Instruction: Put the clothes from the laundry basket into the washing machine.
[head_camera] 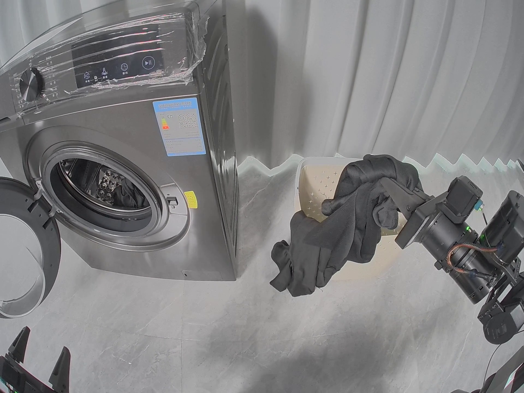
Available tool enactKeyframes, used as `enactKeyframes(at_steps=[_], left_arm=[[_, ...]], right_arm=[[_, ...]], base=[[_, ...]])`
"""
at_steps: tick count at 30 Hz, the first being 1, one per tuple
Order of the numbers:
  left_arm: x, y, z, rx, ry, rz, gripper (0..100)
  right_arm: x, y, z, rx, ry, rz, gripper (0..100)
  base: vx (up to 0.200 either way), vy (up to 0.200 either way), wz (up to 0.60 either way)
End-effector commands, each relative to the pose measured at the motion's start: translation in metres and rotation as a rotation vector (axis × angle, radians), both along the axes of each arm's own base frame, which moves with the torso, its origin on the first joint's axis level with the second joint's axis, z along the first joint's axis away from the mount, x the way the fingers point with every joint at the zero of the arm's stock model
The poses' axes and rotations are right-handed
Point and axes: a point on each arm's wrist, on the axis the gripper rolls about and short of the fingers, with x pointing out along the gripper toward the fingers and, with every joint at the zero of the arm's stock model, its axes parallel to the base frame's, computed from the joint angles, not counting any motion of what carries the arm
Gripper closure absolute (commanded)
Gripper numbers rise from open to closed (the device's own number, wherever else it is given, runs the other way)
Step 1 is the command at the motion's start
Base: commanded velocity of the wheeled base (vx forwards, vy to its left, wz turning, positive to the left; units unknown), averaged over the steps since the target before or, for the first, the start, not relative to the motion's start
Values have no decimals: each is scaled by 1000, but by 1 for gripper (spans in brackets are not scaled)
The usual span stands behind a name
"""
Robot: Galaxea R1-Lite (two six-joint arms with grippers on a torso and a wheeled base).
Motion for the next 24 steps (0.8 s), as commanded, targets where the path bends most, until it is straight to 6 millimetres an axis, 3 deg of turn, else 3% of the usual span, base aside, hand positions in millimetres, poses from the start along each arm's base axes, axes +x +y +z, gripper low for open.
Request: enactKeyframes(at_steps=[1, 10, 19, 24], left_arm=[[0, 0, -4, -1, 0, -1, 0], [0, 0, -4, -1, 0, -1, 0], [0, 0, -4, -1, 0, -1, 0], [0, 0, -4, -1, 0, -1, 0]], right_arm=[[0, -1, 1, 2, -3, -4, 100], [1, -1, -2, -3, 6, -6, 100], [2, -2, -4, -1, 34, -88, 100], [3, -3, -7, -8, 64, -138, 100]], base=[[-200, 0, 0], [-200, 0, 0], [0, 0, 0], [0, 200, 0]])
